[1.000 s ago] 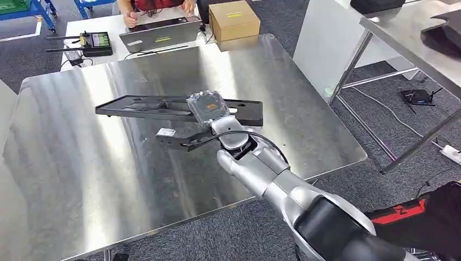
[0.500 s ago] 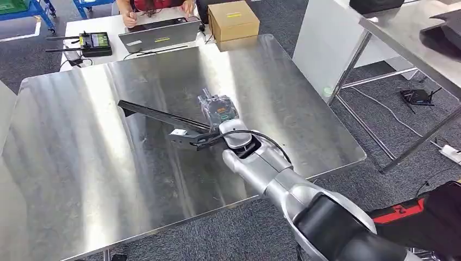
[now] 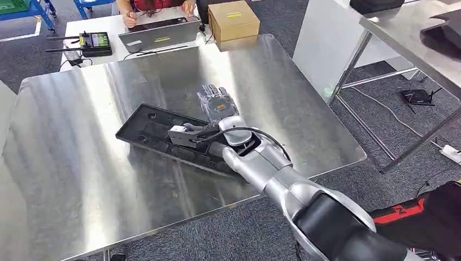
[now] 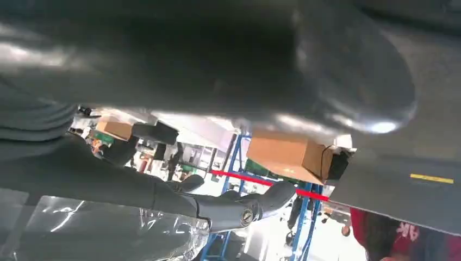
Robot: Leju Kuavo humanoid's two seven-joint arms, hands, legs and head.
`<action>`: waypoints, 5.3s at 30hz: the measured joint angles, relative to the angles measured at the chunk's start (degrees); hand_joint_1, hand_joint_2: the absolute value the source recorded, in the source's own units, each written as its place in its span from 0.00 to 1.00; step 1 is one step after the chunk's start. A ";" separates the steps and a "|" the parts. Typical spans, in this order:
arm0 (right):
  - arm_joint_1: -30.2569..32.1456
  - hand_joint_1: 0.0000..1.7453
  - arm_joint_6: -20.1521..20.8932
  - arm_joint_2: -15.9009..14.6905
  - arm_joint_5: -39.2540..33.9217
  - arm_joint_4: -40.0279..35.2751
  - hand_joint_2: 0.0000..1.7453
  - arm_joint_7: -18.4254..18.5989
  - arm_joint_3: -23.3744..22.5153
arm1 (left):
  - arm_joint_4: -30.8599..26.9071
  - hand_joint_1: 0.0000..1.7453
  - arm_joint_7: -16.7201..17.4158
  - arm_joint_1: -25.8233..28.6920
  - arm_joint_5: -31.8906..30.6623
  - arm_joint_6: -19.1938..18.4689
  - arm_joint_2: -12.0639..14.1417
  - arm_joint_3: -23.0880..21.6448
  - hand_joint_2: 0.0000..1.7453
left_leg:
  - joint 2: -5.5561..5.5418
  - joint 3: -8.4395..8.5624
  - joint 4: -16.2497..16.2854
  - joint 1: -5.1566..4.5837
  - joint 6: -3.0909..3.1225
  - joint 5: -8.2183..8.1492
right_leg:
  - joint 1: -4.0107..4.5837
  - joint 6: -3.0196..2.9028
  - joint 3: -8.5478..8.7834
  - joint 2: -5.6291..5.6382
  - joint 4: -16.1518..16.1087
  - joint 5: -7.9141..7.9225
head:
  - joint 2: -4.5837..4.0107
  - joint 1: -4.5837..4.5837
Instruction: Take the parts from the cabinet and place them on the table.
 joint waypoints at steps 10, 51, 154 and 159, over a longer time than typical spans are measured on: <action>-0.04 0.00 -0.13 0.00 0.02 0.00 0.00 0.02 -0.37 | 0.00 0.00 0.00 0.00 0.00 0.00 -0.02 0.00 0.00 | 0.00 0.00 0.00 0.00 0.00 0.00 | 0.00 0.00 0.00 0.00 0.00 0.00 | 0.00 0.00; 30.73 0.00 28.02 -3.10 -97.18 -76.14 0.00 -29.20 -22.34 | 0.17 0.00 -5.18 2.60 -0.15 -1.11 0.07 2.32 0.00 | -0.33 0.08 -0.03 0.02 -0.14 -0.27 | -0.04 0.20 -0.39 -0.27 -0.04 -0.35 | 0.00 0.00; 66.53 0.00 -18.70 -7.78 -26.93 -51.94 0.00 -17.59 -42.69 | 0.22 0.00 -4.50 4.14 0.79 1.66 0.42 9.29 0.00 | 0.45 2.79 9.93 1.68 -2.78 -4.24 | -2.13 0.78 -2.08 -1.40 -0.66 3.26 | 0.00 0.02; 61.93 0.00 -16.35 -8.24 -27.87 -28.57 0.00 -22.12 -52.11 | 0.22 0.00 -4.13 3.83 -0.72 0.72 0.57 9.33 0.00 | -0.46 8.26 -0.31 1.28 -2.05 -6.93 | -1.68 3.23 -4.78 -1.42 1.13 4.99 | 0.00 0.24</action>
